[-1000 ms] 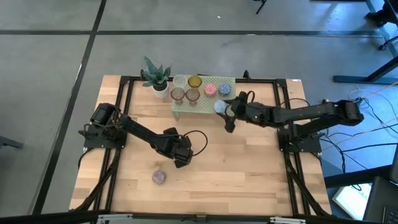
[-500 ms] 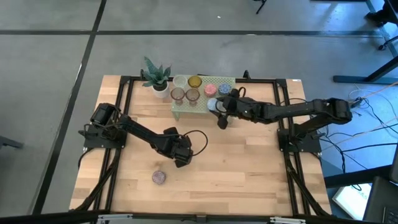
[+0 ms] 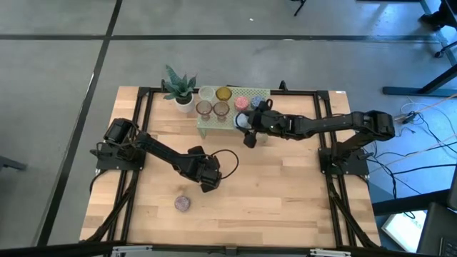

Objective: Pick & Place candle stick holders
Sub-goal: Put the light blue scented candle on the shelf, then put the red scented candle on the shelf

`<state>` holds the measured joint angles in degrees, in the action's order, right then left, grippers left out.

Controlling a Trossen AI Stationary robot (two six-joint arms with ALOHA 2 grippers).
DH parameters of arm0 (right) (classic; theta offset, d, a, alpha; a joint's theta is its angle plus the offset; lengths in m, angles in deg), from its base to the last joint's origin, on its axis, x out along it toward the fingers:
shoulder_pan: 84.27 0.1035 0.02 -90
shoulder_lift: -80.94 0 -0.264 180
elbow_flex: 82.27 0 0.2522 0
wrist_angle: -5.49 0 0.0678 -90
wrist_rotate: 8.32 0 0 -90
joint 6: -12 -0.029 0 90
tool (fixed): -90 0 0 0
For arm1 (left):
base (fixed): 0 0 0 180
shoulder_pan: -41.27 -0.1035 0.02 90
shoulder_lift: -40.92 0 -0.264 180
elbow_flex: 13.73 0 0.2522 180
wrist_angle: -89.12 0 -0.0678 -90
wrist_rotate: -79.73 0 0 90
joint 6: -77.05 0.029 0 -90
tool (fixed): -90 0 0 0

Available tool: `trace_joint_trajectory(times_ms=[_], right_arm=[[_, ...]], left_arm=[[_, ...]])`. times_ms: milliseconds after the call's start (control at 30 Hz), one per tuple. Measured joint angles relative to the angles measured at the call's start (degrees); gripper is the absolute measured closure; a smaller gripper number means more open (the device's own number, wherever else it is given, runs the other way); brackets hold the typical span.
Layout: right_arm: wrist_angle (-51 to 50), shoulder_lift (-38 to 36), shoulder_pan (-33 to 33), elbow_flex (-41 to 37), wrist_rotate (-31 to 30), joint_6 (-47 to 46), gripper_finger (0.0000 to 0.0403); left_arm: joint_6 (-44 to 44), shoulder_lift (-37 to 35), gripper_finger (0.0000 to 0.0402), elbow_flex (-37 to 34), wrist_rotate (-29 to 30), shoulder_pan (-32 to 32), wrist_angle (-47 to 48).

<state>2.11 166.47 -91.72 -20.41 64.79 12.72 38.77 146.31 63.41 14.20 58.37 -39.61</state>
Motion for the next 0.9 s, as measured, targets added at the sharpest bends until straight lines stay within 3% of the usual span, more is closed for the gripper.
trace_joint_trajectory(times_ms=[300, 567, 900], right_arm=[[-1.78, 0.01, -0.15, 0.04, -3.49, 1.08, 0.0084], [-2.08, 0.01, -1.14, 0.04, -1.13, -1.57, 0.0050], [-1.42, -1.47, -0.61, 0.04, -1.51, 1.26, 0.0049]], left_arm=[[-0.07, 0.02, 0.0080, 0.00, -0.07, 0.00, -0.01], [-0.55, 0.02, 0.0080, 0.00, -0.15, -0.01, -0.03], [-3.02, -1.92, 0.0080, 0.00, 1.27, 0.09, -0.06]])
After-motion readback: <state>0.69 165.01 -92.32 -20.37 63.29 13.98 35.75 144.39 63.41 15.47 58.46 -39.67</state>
